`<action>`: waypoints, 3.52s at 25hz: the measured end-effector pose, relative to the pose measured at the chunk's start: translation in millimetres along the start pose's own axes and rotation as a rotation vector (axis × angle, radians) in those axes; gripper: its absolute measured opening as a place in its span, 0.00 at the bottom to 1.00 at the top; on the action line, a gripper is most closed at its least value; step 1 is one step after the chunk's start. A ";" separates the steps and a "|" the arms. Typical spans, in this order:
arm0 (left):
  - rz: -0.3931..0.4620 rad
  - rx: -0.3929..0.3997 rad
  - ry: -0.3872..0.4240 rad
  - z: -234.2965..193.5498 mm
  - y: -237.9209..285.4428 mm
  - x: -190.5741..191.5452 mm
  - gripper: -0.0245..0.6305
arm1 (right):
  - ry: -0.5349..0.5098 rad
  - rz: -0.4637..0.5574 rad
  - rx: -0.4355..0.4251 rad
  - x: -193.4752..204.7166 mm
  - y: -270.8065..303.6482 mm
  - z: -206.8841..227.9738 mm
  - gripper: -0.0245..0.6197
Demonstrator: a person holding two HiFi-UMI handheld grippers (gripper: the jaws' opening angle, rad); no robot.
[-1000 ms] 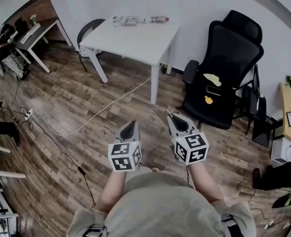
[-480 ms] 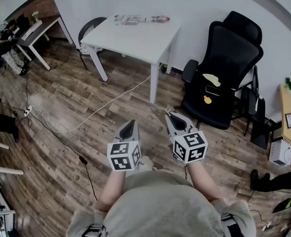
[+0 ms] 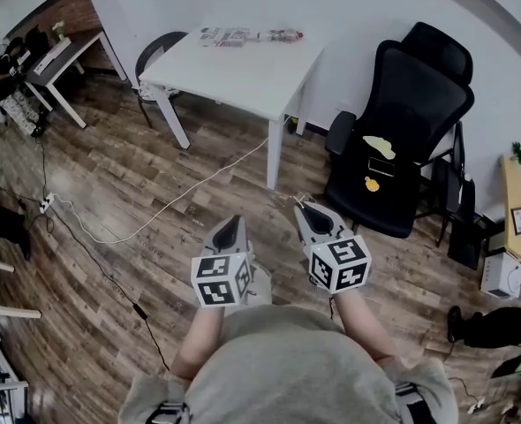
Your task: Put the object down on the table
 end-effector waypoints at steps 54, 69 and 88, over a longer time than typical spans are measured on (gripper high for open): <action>-0.088 0.074 -0.008 -238.5 334.8 -137.5 0.05 | -0.020 -0.040 0.133 -93.7 420.0 125.2 0.08; -0.126 0.061 -0.008 -246.9 417.4 -145.0 0.05 | -0.024 -0.096 0.198 -81.9 501.7 219.2 0.08; -0.197 0.081 -0.001 -250.6 491.7 -139.5 0.05 | -0.019 -0.200 0.239 -37.4 585.6 295.5 0.08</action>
Point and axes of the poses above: the fingertips, and each gripper's own axes: y forward along the fingers, z to its right, x out of its underside, the point moved 2 cm from there along -y, backward along the fingers, and after that the axes turned 5 degrees about z, right-handed, at the moved point
